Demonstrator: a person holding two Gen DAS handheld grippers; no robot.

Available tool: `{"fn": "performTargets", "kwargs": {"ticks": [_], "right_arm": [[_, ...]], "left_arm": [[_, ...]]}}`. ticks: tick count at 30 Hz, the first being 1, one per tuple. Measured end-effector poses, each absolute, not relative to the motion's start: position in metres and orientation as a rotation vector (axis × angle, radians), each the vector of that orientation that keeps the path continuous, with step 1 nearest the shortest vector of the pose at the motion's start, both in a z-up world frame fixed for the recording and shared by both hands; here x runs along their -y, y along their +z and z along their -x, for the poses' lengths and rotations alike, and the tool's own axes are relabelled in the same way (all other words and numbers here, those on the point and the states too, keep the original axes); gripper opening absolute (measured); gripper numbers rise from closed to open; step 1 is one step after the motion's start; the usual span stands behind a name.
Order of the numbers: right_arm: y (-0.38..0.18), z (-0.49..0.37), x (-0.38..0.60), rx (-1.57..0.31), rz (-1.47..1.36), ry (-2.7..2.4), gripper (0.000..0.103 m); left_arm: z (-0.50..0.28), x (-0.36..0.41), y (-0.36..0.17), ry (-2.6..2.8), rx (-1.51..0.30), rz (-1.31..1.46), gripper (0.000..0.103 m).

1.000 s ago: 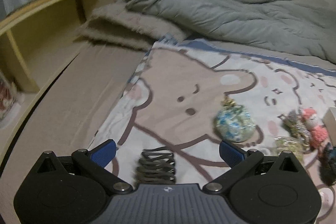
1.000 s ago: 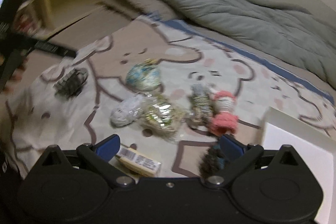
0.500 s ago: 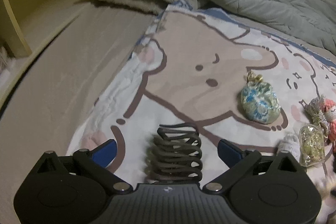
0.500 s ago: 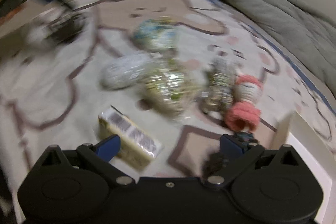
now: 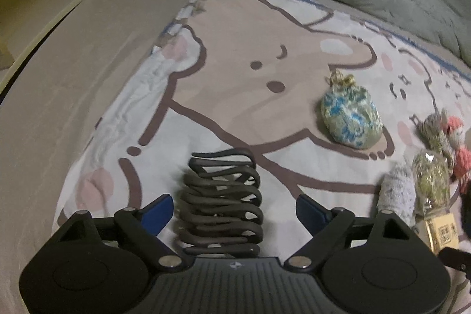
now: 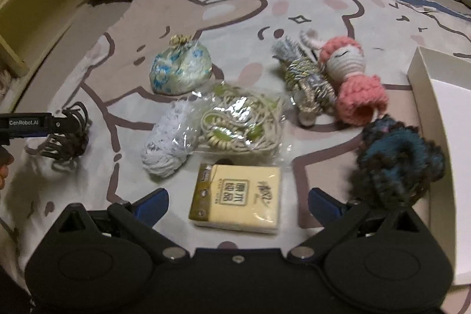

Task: Organize objects
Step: 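Grasp the black coiled hair tie with the left tool while the right tool grasps the yellow tissue pack, then carry the hair tie and tissue pack over the white box with both tools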

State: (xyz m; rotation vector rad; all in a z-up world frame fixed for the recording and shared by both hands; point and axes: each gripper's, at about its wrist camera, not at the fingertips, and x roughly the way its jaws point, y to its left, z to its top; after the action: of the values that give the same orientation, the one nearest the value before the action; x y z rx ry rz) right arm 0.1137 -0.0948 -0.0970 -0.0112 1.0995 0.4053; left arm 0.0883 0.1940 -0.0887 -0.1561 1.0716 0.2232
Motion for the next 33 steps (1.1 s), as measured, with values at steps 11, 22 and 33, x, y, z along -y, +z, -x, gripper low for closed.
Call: {"fn": "performTargets", "kwargs": {"ticks": [11,22,33], "right_arm": [[-0.123,-0.127,0.084,-1.179,-0.019,0.342,0.091],[-0.121,-0.133,0.086,-1.186,0.0,0.359,0.073],[-0.082,-0.127,0.102,-1.059,0.005,0.367,0.073]], "left_arm": [[-0.096,-0.203,-0.109,0.288,-1.128,0.166,0.065],[-0.092,-0.198,-0.097,0.254,-1.092,0.169,0.064],[-0.079,-0.164,-0.054,0.196,-0.961,0.154,0.064]]}}
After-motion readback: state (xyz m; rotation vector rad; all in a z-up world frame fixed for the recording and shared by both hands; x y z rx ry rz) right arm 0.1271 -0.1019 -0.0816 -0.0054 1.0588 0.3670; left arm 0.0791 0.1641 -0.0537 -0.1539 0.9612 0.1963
